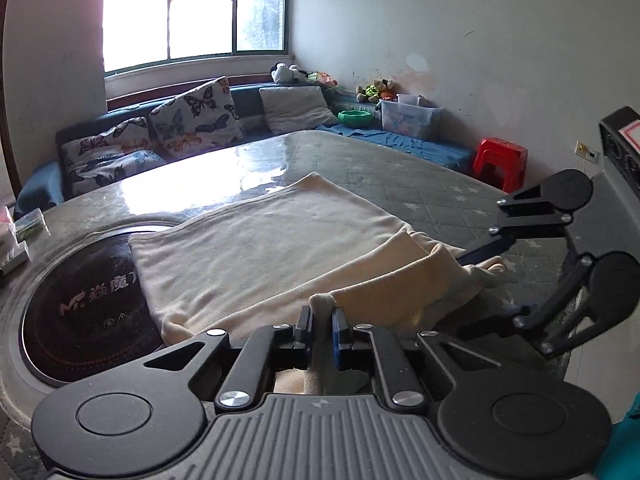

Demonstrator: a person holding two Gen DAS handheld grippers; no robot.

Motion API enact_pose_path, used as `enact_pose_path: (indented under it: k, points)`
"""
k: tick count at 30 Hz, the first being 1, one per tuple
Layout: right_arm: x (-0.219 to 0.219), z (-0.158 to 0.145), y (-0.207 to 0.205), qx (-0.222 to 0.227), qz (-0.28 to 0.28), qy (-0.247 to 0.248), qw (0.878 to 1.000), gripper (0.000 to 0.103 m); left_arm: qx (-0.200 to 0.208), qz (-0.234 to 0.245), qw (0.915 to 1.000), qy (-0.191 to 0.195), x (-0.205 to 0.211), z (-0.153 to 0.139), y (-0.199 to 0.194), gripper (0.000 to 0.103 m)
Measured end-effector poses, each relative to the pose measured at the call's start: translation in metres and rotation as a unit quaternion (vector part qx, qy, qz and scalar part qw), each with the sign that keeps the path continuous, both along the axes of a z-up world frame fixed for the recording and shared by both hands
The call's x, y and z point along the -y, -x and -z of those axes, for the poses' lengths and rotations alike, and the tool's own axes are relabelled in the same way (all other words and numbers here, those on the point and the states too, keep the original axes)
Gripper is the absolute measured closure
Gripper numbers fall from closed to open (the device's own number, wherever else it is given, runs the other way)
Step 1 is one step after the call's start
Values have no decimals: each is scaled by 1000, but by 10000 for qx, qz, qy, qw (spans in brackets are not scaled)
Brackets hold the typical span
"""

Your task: Fold clothes

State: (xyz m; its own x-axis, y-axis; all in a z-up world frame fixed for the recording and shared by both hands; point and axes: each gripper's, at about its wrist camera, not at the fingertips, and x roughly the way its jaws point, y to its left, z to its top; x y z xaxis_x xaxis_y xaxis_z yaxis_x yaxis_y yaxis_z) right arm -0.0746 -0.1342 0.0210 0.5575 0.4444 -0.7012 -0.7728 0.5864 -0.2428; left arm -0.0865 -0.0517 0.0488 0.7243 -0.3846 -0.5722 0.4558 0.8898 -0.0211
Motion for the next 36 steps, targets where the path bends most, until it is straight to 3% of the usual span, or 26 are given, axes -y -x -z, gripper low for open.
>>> enact_pose_path:
  k: [3,4,6,7,13,14,17,20,26,28,36]
  points:
    - [1,-1,-19,-358,102,-238,9990,79,-27,-19,10000,-65,-2,1,10,83]
    - [3,-3,-23,-467,136,-333,9983,83,31,-2,9999,-150,-3,1,17,81]
    - [6,-7,-31,-633,199,-500,9965,85,167,36,9990,-402,-3,2,31,65]
    - [7,-9,-33,-650,224,-555,9961,85,222,52,9982,-553,-3,4,38,62]
    - [12,-20,-41,-588,293,-733,9951,86,436,273,9912,-1218,3,20,63,58]
    - [12,-20,-41,-583,307,-735,9951,86,450,288,9905,-1264,4,22,63,58]
    - [9,-18,-42,-527,329,-651,9959,83,504,270,9882,-1424,4,26,60,81]
    - [9,-12,-35,-480,322,-467,9972,76,479,194,9897,-1338,-1,27,57,91]
    - [13,2,-13,-297,324,-193,9988,78,508,4,9927,-1090,-8,21,59,96]
    - [15,0,-8,-222,426,-252,9985,96,542,-38,9933,-1023,-9,17,63,97]
    - [25,-37,39,-86,66,-449,9989,98,646,29,9954,-711,-20,-18,103,98]
